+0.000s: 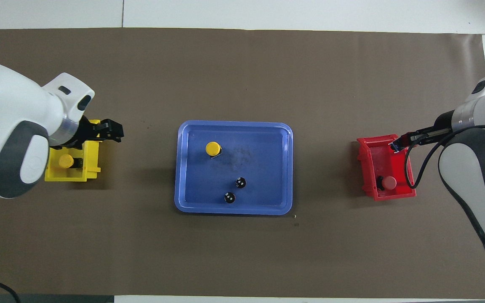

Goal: Sort red and yellow buttons by color
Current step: 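Grasp the second yellow button with the left gripper while the right gripper releases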

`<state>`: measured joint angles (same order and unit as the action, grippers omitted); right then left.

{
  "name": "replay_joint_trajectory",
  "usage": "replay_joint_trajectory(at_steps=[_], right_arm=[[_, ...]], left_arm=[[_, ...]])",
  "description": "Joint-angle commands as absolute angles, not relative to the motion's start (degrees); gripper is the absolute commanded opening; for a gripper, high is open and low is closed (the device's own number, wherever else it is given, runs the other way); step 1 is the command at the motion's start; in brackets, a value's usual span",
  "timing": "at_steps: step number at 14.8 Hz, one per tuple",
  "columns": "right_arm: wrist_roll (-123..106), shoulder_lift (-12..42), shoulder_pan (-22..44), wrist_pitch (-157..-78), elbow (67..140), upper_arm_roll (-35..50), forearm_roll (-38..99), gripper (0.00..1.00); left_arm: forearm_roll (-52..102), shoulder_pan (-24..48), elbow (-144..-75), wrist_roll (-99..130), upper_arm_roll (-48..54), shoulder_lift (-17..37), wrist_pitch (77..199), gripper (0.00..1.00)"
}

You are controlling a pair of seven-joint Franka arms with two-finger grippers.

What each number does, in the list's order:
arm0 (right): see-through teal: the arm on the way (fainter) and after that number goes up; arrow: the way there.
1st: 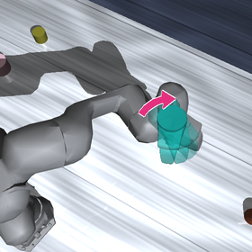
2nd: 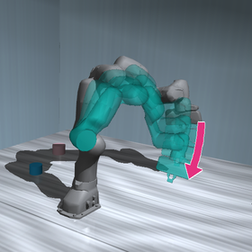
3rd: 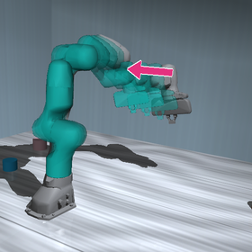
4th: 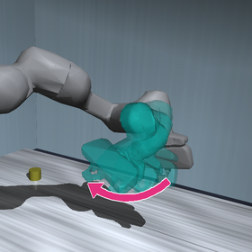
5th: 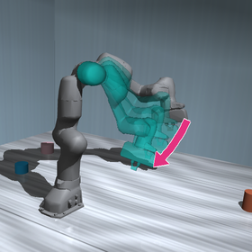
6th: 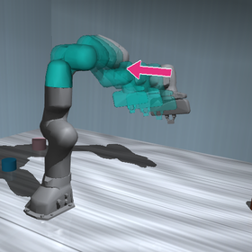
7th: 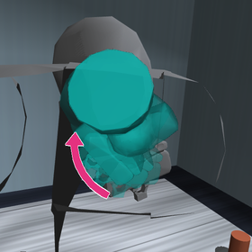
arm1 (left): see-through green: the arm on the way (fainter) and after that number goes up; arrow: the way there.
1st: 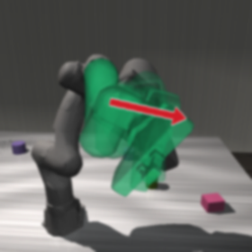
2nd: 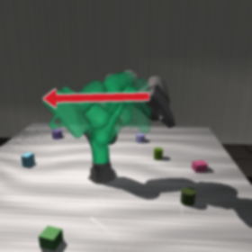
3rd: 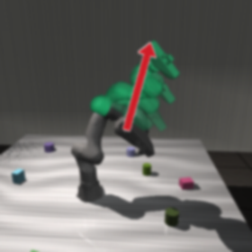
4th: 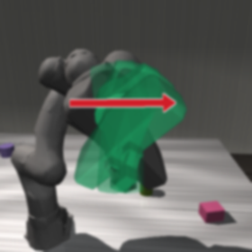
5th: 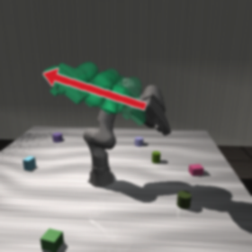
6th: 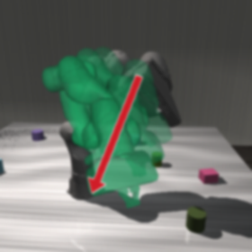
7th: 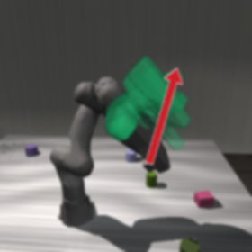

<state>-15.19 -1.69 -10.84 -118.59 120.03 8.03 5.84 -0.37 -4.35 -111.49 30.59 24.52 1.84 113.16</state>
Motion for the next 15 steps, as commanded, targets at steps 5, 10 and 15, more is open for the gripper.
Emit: replay_joint_trajectory(at_steps=[5, 10, 15], right_arm=[[-16.6, -5.3, -11.4, -130.7, 132.3, 8.6, 9.2, 0.27], [-16.6, -4.8, -11.3, -134.4, 134.9, 8.7, 10.1, 0.27], [-17.1, -3.6, -11.1, -138.1, 136.8, 8.6, 10.3, 0.27]], left_arm=[[-4.6, 11.9, -109.4, 83.1, 23.4, 12.6, 128.1, 0.98], [-10.1, 13.7, -109.5, 86.0, 23.6, 16.3, 130.1, 0.95], [-10.6, 16.9, -107.2, 87.7, 23.5, 19.6, 129.6, 0.95]])
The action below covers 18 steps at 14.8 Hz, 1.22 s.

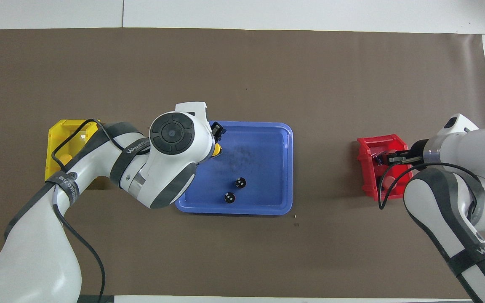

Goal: Sort red and yellow buttons by color
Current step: 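Grasp the second yellow button with the left gripper while the right gripper releases, then carry the yellow button to the yellow bin with the left gripper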

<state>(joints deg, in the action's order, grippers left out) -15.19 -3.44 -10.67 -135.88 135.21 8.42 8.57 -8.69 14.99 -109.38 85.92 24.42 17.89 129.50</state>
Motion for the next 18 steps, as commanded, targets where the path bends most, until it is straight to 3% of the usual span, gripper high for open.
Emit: replay_joint_trajectory(at_steps=[1, 2, 4, 7, 9, 12, 14, 16, 18], right_arm=[[-17.0, -3.6, -11.0, -138.2, 136.8, 8.7, 10.3, 0.27], [-16.7, -3.6, -10.7, -138.2, 136.8, 8.6, 10.3, 0.27], [-16.7, -3.6, -10.6, -138.2, 136.8, 8.6, 10.2, 0.30], [-17.0, -3.3, -10.6, -137.6, 135.8, 8.6, 10.2, 0.56], [-17.2, -2.6, -10.7, -135.4, 133.5, 8.6, 10.2, 0.59], [-17.3, -1.6, -10.7, -130.9, 129.4, 8.5, 9.4, 0.59], [-17.2, -1.1, -10.7, -126.0, 125.3, 8.4, 9.1, 0.59], [-17.0, -1.1, -10.8, -120.7, 121.5, 8.4, 8.4, 0.59], [-16.3, -1.8, -11.0, -113.6, 116.2, 8.3, 7.2, 0.75]], left_arm=[[-10.6, 17.0, -107.2, 87.7, 23.4, 19.6, 129.5, 0.94], [-10.5, 16.9, -107.1, 87.7, 23.5, 19.7, 129.3, 0.88], [-10.5, 16.8, -107.0, 87.7, 23.3, 19.7, 128.9, 0.60], [-10.7, 16.4, -106.8, 87.6, 23.2, 19.6, 126.7, 0.25], [-11.5, 16.4, -106.6, 87.4, 23.3, 19.6, 125.7, 0.02], [-11.5, 15.7, -101.5, 85.4, 23.1, 19.3, 117.9, 0.01], [-11.4, 13.2, -93.7, 83.6, 23.1, 19.2, 106.1, 0.01], [-11.2, 6.6, -91.4, 71.3, 23.2, 17.9, 99.4, 0.01], [-8.5, -0.6, -91.8, 67.8, 23.0, 15.7, 99.3, 0.01]])
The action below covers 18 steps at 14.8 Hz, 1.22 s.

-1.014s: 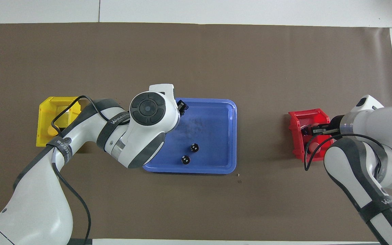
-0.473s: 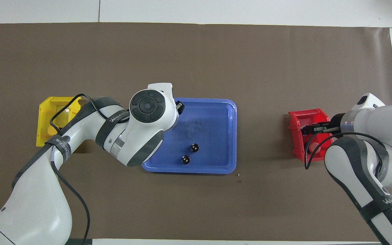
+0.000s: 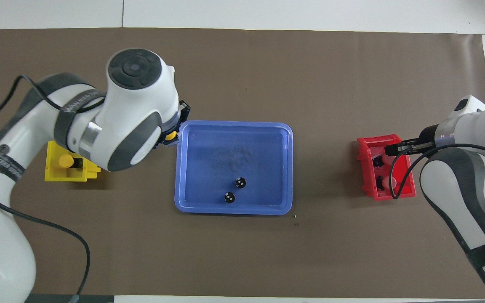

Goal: Sort red and yellow buttons by color
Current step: 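Carry the yellow button to the yellow bin with the left gripper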

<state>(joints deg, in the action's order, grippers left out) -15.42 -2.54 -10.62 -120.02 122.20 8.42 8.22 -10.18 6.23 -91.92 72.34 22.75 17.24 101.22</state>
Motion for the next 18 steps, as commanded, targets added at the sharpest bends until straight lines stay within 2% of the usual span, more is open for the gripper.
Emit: replay_joint_trajectory(at_steps=[1, 2, 5, 7, 10, 13, 15, 18], right_arm=[[-15.3, -1.9, -11.2, -109.6, 113.1, 8.3, 6.6, 0.95], [-13.9, -3.2, -11.3, -105.4, 110.0, 8.3, 5.5, 1.00], [-9.1, -4.8, -11.4, -92.7, 99.2, 8.2, 1.3, 1.00], [-8.2, -4.7, -12.6, -87.0, 93.9, 8.2, 0.1, 1.00], [-8.3, -4.5, -12.9, -86.0, 92.6, 8.2, -3.7, 1.00], [-8.3, -4.0, -14.4, -87.4, 92.5, 7.6, -3.0, 1.00], [-8.1, -4.0, -9.5, -87.2, 93.1, 3.4, -3.1, 1.00], [-8.1, -2.1, -6.3, -87.4, 92.2, -0.3, -3.1, 1.00]], left_arm=[[-7.9, -3.2, -91.9, 68.8, 23.0, 15.7, 99.7, 0.01], [-7.9, -5.5, -91.9, 68.6, 23.0, 15.7, 99.7, 0.01], [-7.9, -12.0, -92.9, 67.2, 23.0, 15.7, 101.9, 0.01], [-8.0, -13.4, -94.7, 59.6, 23.0, 15.3, 102.9, 0.01], [-7.9, -16.0, -97.6, 40.1, 23.0, 14.1, 104.7, 0.01], [-7.9, -18.1, -99.3, 34.5, 23.0, 13.4, 105.3, 0.01], [-7.6, -19.6, -100.9, 34.3, 23.1, 12.9, 106.3, 0.01], [-4.3, -20.1, -108.8, 34.3, 23.1, 10.0, 114.7, 0.01]])
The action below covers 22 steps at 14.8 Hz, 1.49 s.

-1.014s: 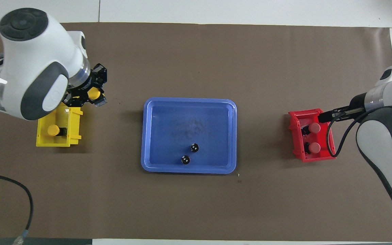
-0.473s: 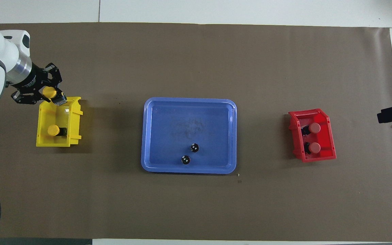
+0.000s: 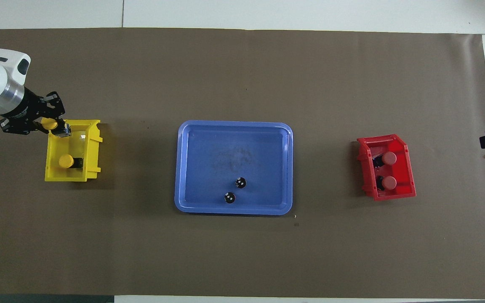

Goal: Sort red and yellow buttons by color
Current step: 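Carry the yellow button to the yellow bin with the left gripper, then lower the yellow button into the yellow bin and open the left gripper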

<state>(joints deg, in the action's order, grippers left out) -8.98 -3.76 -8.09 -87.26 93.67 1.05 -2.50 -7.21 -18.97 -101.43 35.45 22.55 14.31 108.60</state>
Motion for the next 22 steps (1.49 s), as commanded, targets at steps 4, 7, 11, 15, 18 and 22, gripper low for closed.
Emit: replay_joint_trajectory(at_steps=[4, 7, 11, 15, 18, 22], right_arm=[[-8.1, -2.1, -5.8, -86.8, 91.8, -1.4, -3.2, 1.00], [-8.1, -2.6, -6.2, -86.6, 92.3, -0.9, -2.9, 1.00], [-8.2, -2.7, -6.2, -86.2, 92.2, -0.9, -2.9, 1.00], [-8.1, -2.7, -6.2, -86.6, 92.3, -1.0, -2.9, 1.00], [-8.0, -2.7, -6.2, -86.9, 92.3, -1.0, -2.3, 1.00], [-8.1, -2.8, -6.2, -86.6, 92.5, -1.0, -2.2, 1.00]], left_arm=[[-3.9, -20.3, -111.2, 34.3, 23.0, 9.8, 116.5, 0.01], [-3.8, -20.6, -111.3, 34.1, 23.0, 9.7, 116.0, 0.01], [-3.9, -22.1, -113.5, 32.3, 23.0, 9.7, 119.3, 0.01], [-3.8, -22.1, -116.5, 32.8, 23.0, 9.7, 123.9, 0.01], [-3.8, -22.0, -117.9, 33.0, 23.0, 9.5, 126.0, 0.01], [-3.8, -22.1, -118.7, 32.7, 23.0, 9.3, 126.5, 0.40]])
